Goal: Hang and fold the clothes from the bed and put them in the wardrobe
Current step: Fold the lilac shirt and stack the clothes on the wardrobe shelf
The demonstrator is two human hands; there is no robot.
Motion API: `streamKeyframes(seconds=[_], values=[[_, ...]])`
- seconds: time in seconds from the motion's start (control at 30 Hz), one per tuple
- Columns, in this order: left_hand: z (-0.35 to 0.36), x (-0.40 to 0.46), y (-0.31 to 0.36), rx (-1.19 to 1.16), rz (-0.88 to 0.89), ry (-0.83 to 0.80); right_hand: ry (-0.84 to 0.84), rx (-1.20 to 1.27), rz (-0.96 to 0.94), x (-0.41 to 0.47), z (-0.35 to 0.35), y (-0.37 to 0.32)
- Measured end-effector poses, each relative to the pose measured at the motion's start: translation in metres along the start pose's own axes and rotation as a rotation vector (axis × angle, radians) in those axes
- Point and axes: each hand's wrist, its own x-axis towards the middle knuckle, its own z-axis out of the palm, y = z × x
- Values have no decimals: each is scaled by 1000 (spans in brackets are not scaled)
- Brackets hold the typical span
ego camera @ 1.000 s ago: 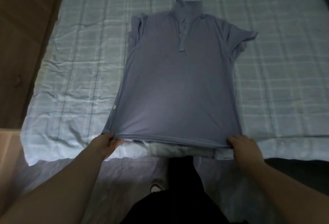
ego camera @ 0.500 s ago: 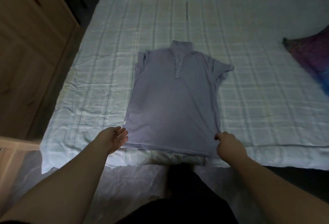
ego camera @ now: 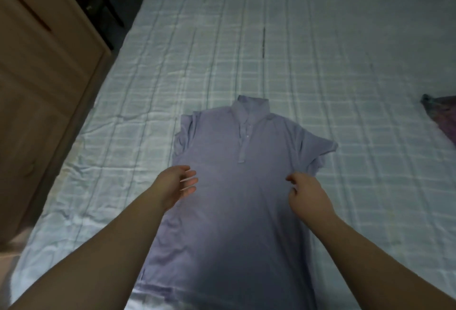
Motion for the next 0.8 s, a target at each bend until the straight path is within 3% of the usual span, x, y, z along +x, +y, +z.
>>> streamKeyframes(seconds=[0.17,0.47,0.6,0.7,0.8], values=[[26,85,22,286,251,77,5,28,-94,84,50,-2],[105,263,46,912,791,-112,174,82,-66,229,126,12],[154,311,66,948,904,-179,263,233,-61,289,129,0],[195,330,84,893,909,49,264,377,139,334,124,-10],[228,339,98,1075,783,291,327,247,253,365,124,-25]])
